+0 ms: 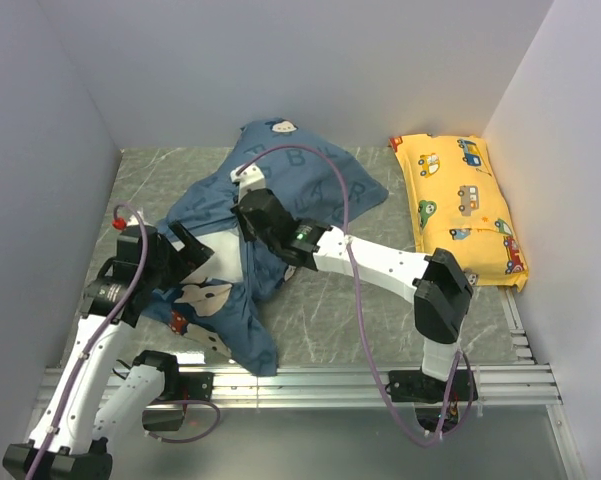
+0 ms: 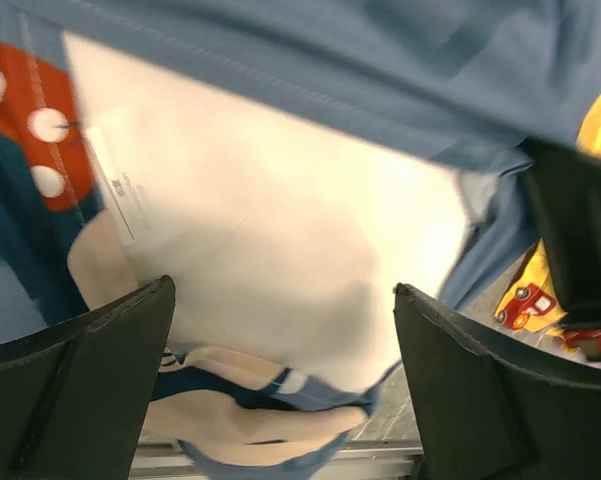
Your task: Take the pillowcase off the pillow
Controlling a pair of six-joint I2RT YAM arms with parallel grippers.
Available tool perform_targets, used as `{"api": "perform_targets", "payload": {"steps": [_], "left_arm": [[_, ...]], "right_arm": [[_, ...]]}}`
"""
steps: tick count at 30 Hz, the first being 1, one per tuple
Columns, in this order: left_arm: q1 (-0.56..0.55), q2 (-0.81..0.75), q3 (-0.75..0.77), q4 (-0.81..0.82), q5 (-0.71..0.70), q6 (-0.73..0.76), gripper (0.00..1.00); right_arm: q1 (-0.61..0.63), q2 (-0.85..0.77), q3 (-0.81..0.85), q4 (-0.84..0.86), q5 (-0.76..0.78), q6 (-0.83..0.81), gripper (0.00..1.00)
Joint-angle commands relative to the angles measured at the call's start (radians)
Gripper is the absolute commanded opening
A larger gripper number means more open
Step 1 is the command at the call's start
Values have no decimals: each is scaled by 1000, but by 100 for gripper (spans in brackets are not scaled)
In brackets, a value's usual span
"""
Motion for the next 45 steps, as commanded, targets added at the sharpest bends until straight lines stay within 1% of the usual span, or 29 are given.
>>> {"api": "perform_targets", "payload": {"steps": [1,2,3,6,8,11,13,14,15,16,17,18,21,22,23,25,28,29,31,32,33,34,36,37,39,40,42,43,45], "left_arm": [[1,18,-25,84,48,21,97],[0,24,-32,85,45,20,96],[0,37,-54,81,44,17,92],[-5,35,-100,82,41,3,86],[-13,35,-105,89,39,-2,83],[-13,73,-72,62,-2,9,68],[-14,119,-51,64,-6,26,49],[-11,136,-45,72,-48,29,42],[-11,177,-33,76,-64,39,26],[-4,199,-25,81,-85,61,18],[7,224,-8,87,-93,72,5],[21,265,-2,95,-98,81,0],[134,314,6,142,-33,134,0],[198,325,12,154,-18,159,0],[219,336,18,159,11,168,0],[251,382,52,162,14,194,0],[259,432,92,162,45,201,0],[256,434,80,174,106,196,0],[239,396,47,222,145,159,0],[227,379,8,236,152,142,0],[213,345,-14,246,157,112,0],[184,330,-37,257,159,93,0],[146,287,-101,283,137,60,0],[123,270,-123,291,128,28,0],[110,227,-180,314,120,6,0],[109,215,-193,314,114,-12,0],[109,187,-229,317,106,-26,1],[107,176,-238,319,100,-29,0],[105,149,-255,312,97,-37,1]], "right_arm": [[-58,3,63,15,1,75,0],[-64,20,71,3,32,75,0],[-73,29,79,-7,37,82,0],[-125,51,83,-39,80,127,0],[-171,52,67,-57,109,156,0],[-232,23,13,-51,95,213,0],[-257,-12,-21,-41,90,239,0],[-275,-24,-54,-30,89,245,0],[-285,-38,-70,-25,92,260,0],[-294,-62,-85,-22,86,267,0],[-309,-76,-117,-17,87,276,0],[-315,-92,-136,-14,90,280,0],[-338,-167,-235,19,112,296,0],[-347,-205,-263,30,110,302,0],[-354,-220,-312,53,101,306,0],[-360,-259,-361,67,90,317,0],[-360,-268,-381,97,28,304,0],[-358,-261,-371,99,-36,279,0],[-351,-230,-324,85,-77,254,0],[-351,-221,-302,61,-106,229,0],[-348,-211,-280,47,-162,216,0],[-345,-201,-239,36,-184,208,1],[-328,-193,-187,-22,-227,179,8],[-318,-198,-149,-39,-223,170,22],[-268,-210,-122,-68,-195,129,37],[-247,-230,-103,-74,-145,112,49],[-176,-247,-84,-86,-100,55,58],[-154,-262,-66,-93,-80,37,64],[-86,-270,-50,-99,-83,-22,69]]}}
